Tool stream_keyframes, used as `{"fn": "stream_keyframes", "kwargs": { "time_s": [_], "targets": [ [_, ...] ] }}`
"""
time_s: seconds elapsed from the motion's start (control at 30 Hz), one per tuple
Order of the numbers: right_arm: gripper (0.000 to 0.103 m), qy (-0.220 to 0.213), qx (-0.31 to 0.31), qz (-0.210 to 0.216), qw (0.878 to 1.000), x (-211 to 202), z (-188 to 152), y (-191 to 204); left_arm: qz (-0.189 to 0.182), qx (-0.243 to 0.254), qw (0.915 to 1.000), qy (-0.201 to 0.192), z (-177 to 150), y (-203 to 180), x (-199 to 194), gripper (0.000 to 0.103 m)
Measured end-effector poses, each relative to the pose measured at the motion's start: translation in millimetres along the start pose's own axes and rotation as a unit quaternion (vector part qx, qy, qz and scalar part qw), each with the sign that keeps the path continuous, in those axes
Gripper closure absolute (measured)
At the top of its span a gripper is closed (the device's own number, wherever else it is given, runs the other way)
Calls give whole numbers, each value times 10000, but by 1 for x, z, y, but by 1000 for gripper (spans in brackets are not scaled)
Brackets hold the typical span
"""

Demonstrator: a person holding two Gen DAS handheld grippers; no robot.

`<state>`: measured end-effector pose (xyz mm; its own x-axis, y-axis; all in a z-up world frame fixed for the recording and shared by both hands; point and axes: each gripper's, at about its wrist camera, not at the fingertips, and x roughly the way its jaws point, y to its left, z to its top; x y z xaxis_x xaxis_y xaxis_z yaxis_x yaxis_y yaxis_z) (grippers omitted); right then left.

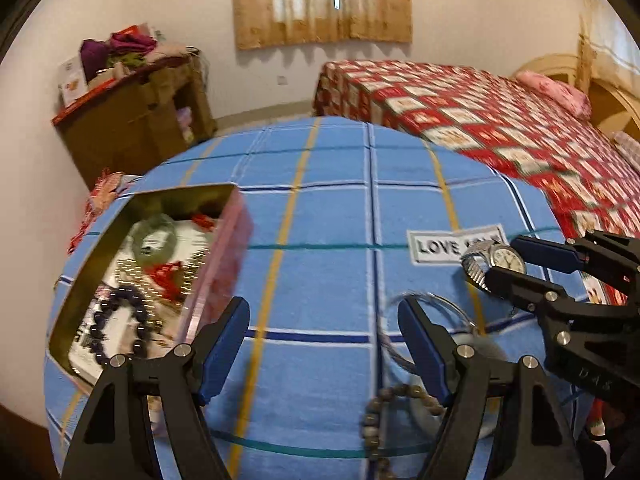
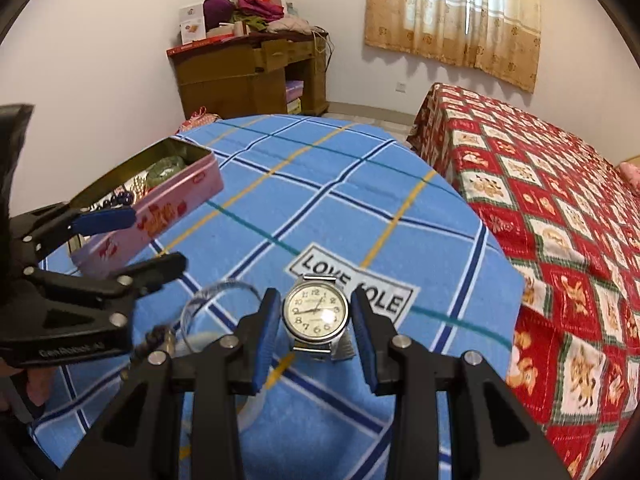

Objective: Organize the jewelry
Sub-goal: 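Grasp the silver wristwatch with the right gripper while the left gripper reaches the silver hoop bangle, then grasp and lift the silver hoop with the left gripper while the right gripper carries the watch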

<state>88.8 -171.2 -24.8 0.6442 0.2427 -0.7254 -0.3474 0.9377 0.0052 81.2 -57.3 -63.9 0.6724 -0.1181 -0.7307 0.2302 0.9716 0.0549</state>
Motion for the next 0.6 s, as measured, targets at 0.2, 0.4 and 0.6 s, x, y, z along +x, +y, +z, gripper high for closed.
{"fn": "stream_keyframes", "kwargs": {
  "time_s": [0.2,0.4,0.6],
  "targets": [
    [65,-46,1,-22,10000,-1,-5,-1,-265,150,9992,277,-6,-15,12,46],
    [65,-57,-18,12,10000,0,-7,4,-432,224,9977,479,-10,-19,22,75],
    [65,-70,-20,41,10000,3,-6,8,-590,306,9962,558,-16,-19,26,99]
  ]
}}
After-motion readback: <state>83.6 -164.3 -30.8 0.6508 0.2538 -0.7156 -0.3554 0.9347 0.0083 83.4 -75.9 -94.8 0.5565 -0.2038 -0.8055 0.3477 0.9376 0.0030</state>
